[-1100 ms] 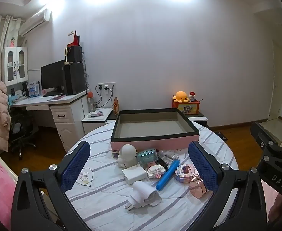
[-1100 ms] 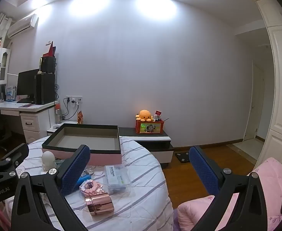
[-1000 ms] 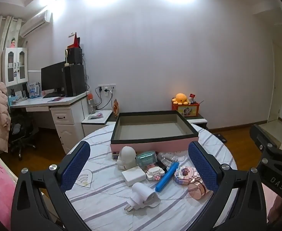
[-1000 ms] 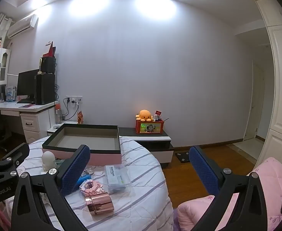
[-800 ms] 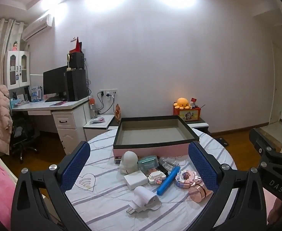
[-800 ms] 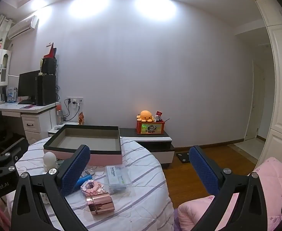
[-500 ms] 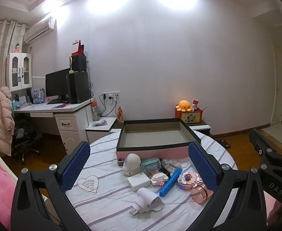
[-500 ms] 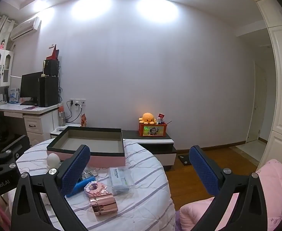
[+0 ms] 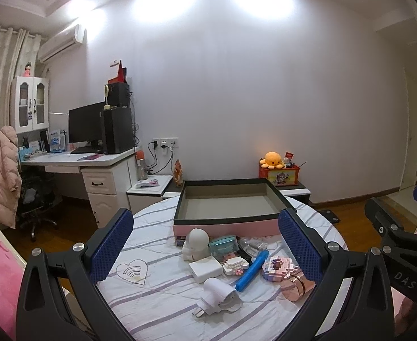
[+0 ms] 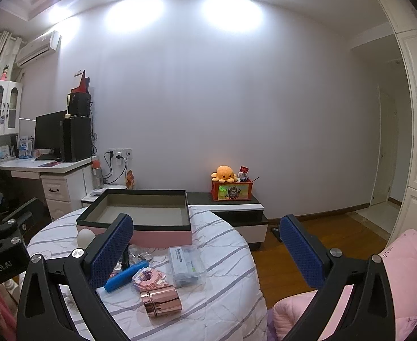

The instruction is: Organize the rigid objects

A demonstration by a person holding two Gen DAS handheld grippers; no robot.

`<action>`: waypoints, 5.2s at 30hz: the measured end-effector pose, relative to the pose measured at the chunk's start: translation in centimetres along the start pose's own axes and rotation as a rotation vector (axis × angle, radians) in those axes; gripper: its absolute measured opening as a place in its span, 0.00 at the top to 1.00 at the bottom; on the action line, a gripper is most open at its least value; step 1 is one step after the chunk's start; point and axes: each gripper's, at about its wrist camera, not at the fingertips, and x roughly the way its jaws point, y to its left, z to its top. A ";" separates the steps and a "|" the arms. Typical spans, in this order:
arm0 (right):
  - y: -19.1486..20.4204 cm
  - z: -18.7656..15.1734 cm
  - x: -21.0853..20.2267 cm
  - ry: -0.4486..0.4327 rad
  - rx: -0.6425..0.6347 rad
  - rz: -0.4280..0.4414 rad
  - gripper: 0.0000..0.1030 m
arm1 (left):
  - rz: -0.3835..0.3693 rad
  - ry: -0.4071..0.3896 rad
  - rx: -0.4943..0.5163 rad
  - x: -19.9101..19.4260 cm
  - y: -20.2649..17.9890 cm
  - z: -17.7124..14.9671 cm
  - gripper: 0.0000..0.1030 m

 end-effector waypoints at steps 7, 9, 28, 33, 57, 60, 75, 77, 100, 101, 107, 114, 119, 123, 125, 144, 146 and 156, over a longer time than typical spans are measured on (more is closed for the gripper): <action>0.1 0.0 0.0 -0.001 0.000 0.013 0.00 | -0.015 0.009 -0.002 0.0 -0.1 -0.1 0.00; 0.1 0.1 -0.1 -0.005 -0.002 0.023 0.00 | -0.016 0.009 -0.002 0.1 -0.2 0.0 0.00; 0.0 -0.1 0.0 0.001 -0.008 0.015 0.00 | -0.007 -0.005 0.006 -0.1 -0.2 0.0 0.00; -0.2 -0.1 0.0 0.011 -0.004 0.007 0.00 | -0.009 -0.007 0.012 -0.3 -0.3 0.1 0.00; -0.6 0.2 -0.2 0.018 0.019 -0.005 0.00 | 0.008 -0.001 0.006 0.2 0.1 -0.2 0.00; -0.6 0.2 -0.2 0.019 0.020 0.000 0.00 | 0.008 0.008 0.005 0.4 0.2 -0.4 0.00; 0.3 -0.8 2.4 0.129 -0.024 -0.009 0.00 | -0.003 0.152 0.012 4.6 0.7 -2.3 0.00; 0.5 -1.2 3.1 0.165 -0.029 -0.009 0.00 | -0.007 0.185 0.002 5.5 1.0 -2.9 0.00; 1.5 -6.2 11.3 0.479 -0.039 -0.006 0.00 | -0.034 0.451 0.009 13.6 1.4 -6.9 0.00; 1.5 -6.2 11.8 0.483 -0.039 -0.006 0.00 | -0.026 0.456 0.010 14.0 1.5 -6.7 0.00; 1.4 -5.9 14.9 0.510 -0.046 -0.010 0.00 | 0.031 0.452 0.013 16.9 2.7 -5.5 0.00; 1.6 -5.8 19.2 0.555 -0.077 -0.005 0.00 | 0.059 0.537 0.009 21.7 3.9 -5.9 0.00; 2.7 -6.5 21.7 0.596 -0.125 0.038 0.00 | 0.037 0.597 0.001 24.0 4.2 -6.8 0.00; 3.2 -7.2 23.4 0.634 -0.156 0.053 0.02 | 0.028 0.653 0.006 25.8 4.2 -7.7 0.00; 2.9 -7.9 24.4 0.694 -0.122 0.088 0.08 | 0.000 0.672 -0.024 26.3 4.5 -8.1 0.00; 1.9 -6.9 23.0 0.685 -0.033 0.124 0.38 | -0.037 0.635 -0.047 24.8 4.9 -7.7 0.46; 1.9 -6.2 22.4 0.661 -0.035 0.117 0.38 | -0.039 0.618 -0.053 24.0 5.3 -7.2 0.46; 2.1 -1.6 16.5 0.490 -0.038 0.146 0.38 | -0.023 0.425 -0.014 17.1 5.0 -2.7 0.46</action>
